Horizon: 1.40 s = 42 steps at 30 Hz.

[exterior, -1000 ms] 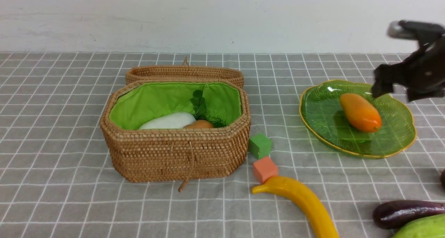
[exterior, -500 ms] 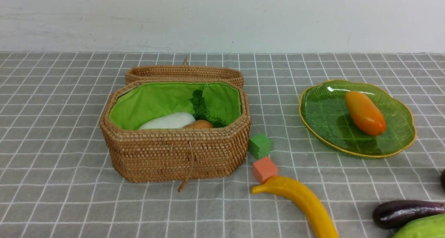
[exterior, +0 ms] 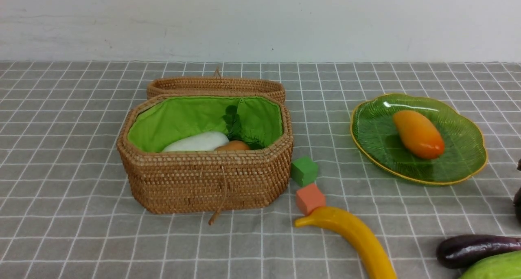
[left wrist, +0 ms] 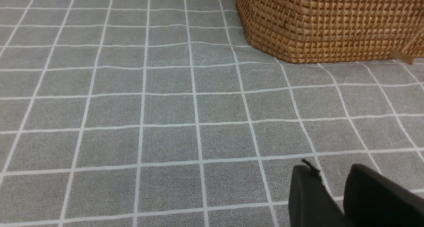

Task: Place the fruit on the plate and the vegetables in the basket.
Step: Use the right arm to grab a mangosteen and put it into the right plate

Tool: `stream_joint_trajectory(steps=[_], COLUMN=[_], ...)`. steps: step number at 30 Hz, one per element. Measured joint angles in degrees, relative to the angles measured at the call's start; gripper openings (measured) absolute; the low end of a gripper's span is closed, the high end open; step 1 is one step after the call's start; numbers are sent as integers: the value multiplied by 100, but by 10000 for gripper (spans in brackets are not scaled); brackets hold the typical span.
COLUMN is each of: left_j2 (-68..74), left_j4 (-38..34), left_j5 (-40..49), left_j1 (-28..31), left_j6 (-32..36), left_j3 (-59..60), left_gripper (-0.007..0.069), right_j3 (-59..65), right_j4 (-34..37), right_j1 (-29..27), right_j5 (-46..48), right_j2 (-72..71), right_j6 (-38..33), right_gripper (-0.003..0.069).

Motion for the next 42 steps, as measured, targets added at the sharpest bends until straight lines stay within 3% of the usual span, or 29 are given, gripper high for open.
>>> stream_joint_trajectory(steps=[7, 11, 18, 22, 32, 39, 42], left_j2=[0, 0, 0, 0, 0, 0, 0], left_j4=[0, 0, 0, 0, 0, 0, 0], left_j5=[0, 0, 0, 0, 0, 0, 0], left_j1=[0, 0, 0, 0, 0, 0, 0], left_j6=[0, 0, 0, 0, 0, 0, 0], left_j3=[0, 0, 0, 0, 0, 0, 0], left_gripper=[176, 178, 185, 189, 198, 200, 200], right_j3=[-547, -1422, -2320, -2349, -2349, -2349, -2349], right_j4=[137, 862, 1835, 1837, 1729, 1640, 1509], right_j1=[0, 116, 963, 1299, 1314, 1314, 1314], right_j5=[104, 59, -417, -913, -1221, -1085, -970], right_j2=[-153, -374, -183, 439, 1209, 1123, 965], right_j6=[-6, -317, -1760, -1928, -1633, -1633, -1575], right_gripper=[562, 562, 562, 562, 563, 677, 676])
